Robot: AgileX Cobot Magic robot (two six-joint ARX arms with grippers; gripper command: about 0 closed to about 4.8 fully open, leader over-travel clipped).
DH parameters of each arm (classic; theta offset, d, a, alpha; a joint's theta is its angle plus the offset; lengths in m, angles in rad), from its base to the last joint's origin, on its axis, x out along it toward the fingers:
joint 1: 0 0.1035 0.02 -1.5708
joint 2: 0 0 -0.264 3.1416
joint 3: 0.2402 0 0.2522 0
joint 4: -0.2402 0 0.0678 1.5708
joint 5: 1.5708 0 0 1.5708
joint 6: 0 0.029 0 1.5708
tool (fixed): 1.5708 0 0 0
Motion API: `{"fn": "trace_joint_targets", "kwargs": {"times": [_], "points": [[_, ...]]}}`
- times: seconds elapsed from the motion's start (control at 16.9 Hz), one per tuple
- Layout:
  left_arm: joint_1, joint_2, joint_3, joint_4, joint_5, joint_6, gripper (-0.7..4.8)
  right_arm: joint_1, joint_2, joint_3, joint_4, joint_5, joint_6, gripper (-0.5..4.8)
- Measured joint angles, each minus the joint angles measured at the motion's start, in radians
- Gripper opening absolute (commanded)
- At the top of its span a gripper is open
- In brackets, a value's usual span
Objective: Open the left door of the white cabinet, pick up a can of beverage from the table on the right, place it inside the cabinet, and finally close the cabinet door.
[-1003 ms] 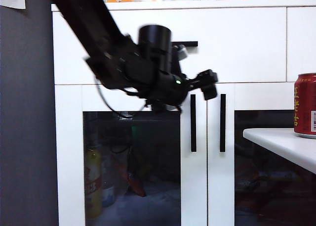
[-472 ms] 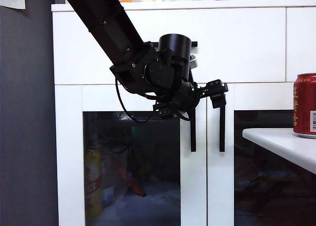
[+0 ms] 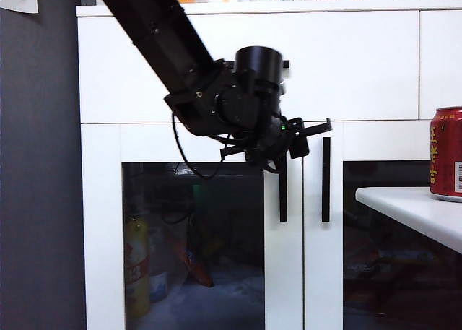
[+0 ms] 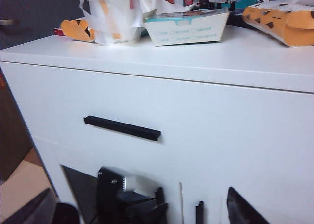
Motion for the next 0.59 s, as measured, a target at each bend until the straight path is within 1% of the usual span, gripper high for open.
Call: {"fn": "trace_joint_targets", "kwargs": {"times": [0.06,0.24,0.47,0.53,0.59], "points": [[0.002,0.0,0.0,-0.002,0.019,0.003,-0.05,-0.001,0.0,0.0,-0.003,0.001,0.0,4.72],[0.003,-0.002,0.0,-0.01,0.047,0.034,-0.05,-0.022,0.0,0.0,-0.007,-0.001,0.0,4.71],[-0.016,0.0,0.002,-0.01,0.007,0.041,-0.05,-0.044,0.0,0.0,-0.021,0.0,0.0,4.71],[-0.016,0.0,0.002,-0.009,-0.003,0.059,-0.05,-0.045,0.0,-0.001,-0.021,0.001,0.0,4.72],[-0.02,0.0,0.002,-0.006,-0.042,0.089,-0.05,-0.046,0.0,-0.001,-0.021,0.001,0.0,4.71]]}}
